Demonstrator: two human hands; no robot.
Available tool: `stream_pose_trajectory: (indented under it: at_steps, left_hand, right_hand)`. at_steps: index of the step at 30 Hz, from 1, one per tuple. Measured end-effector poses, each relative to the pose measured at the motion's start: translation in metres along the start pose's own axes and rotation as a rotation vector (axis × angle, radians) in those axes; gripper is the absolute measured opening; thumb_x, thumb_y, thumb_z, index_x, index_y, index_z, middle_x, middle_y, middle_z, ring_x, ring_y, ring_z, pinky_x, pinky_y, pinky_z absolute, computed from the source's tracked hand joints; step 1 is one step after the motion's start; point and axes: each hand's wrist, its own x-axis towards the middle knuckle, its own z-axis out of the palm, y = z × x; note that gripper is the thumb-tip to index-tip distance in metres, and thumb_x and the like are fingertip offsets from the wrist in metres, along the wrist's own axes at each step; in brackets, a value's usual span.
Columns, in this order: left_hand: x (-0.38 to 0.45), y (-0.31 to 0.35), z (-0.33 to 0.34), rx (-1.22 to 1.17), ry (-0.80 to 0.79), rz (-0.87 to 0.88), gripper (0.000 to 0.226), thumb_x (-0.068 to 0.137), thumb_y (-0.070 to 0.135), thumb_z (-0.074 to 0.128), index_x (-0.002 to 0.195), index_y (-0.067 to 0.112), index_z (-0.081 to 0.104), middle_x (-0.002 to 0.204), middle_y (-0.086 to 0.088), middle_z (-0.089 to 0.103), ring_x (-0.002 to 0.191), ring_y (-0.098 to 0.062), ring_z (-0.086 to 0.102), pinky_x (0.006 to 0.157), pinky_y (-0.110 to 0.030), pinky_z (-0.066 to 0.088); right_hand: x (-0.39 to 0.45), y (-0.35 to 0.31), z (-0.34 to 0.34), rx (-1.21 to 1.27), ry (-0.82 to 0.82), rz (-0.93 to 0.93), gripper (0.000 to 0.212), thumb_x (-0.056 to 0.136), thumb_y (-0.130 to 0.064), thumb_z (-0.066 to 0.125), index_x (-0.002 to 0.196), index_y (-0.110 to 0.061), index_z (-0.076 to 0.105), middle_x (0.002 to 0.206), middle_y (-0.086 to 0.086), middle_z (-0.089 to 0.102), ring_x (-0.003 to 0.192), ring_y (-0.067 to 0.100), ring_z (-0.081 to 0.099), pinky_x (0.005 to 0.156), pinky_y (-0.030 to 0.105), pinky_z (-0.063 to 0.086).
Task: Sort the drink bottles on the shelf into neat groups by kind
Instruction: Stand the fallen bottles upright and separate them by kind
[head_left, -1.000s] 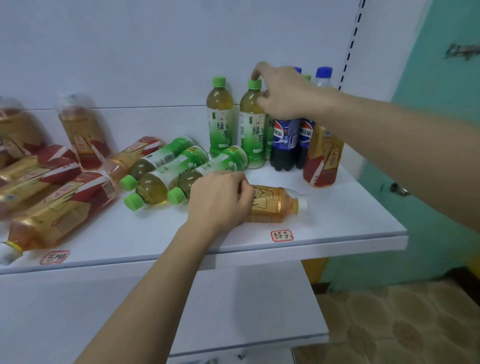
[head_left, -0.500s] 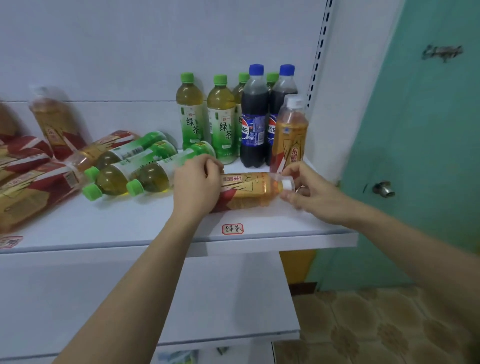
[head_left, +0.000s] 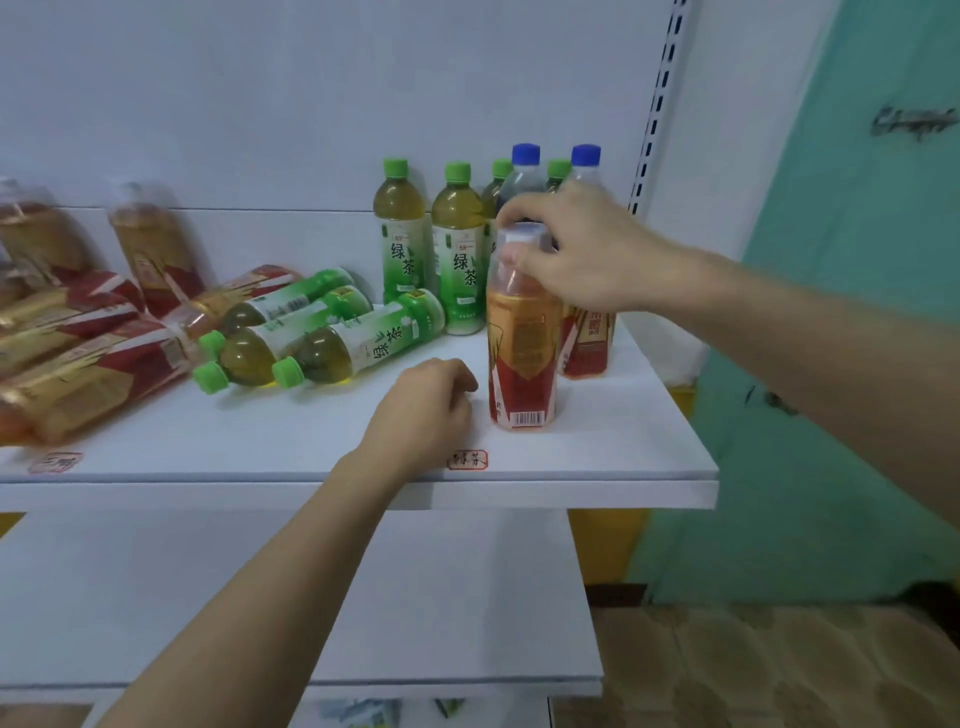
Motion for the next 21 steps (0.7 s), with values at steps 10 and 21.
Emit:
stream_pose_trajectory:
  at_steps: [10, 21]
  left_hand:
    - [-0.025, -0.082, -0.082, 0.338, 0.120, 0.169, 0.012, 0.088, 0.018, 0.060, 0.096, 0.022, 0.069, 0.094, 0.004, 0.068, 0.083, -0.026, 0.063, 0.062, -0.035, 0.051]
    - [-0.007, -0.168, -0.143, 0.380, 0.227, 0.178, 0.026, 0.088, 0.018, 0.060, 0.113, 0.011, 0.067, 0.113, -0.009, 0.063, 0.101, -0.030, 0.057, 0.084, -0.046, 0.049]
  right_hand:
    - [0.027, -0.028, 0.005, -0.077, 0.000, 0.109, 0.036, 0.097, -0.044, 0.058, 0.126, -0.023, 0.064, 0.125, 0.003, 0.062, 0.102, 0.019, 0.055, 0.082, 0.034, 0.042]
    - [0.057, -0.111, 0.090, -0.263, -0.203, -0.113, 0.059, 0.088, -0.022, 0.064, 0.142, -0.034, 0.042, 0.133, 0.005, 0.043, 0.125, 0.027, 0.040, 0.103, 0.051, 0.042]
